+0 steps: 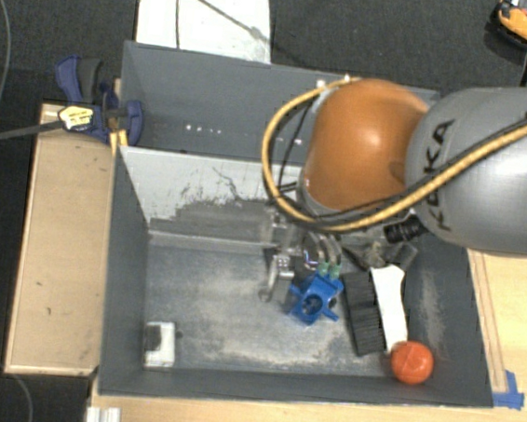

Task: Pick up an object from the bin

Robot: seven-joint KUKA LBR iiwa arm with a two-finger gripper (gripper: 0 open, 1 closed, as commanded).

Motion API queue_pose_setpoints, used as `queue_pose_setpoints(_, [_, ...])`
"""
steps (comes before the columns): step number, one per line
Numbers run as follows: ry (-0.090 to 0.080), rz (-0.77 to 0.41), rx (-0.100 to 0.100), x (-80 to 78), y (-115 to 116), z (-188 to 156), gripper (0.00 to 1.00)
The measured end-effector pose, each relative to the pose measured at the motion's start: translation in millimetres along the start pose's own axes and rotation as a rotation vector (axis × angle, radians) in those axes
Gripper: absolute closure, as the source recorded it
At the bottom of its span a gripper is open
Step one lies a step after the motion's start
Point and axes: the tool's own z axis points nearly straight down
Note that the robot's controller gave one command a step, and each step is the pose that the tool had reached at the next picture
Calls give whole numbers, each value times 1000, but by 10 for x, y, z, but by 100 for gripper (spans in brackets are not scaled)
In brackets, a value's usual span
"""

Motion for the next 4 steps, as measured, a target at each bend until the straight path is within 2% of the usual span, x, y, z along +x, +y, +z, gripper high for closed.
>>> queue_pose_setpoints(1, [-8,4,-1,-14,-8,-49,0])
queue_pose_setpoints(2, [-10,104,-2,-105,-452,414,0])
queue_pose_setpoints(3, [-13,122,0,-386,-996,592,0])
queue_pose_setpoints(4, [-7,150,-1,-125,-1346,911,0])
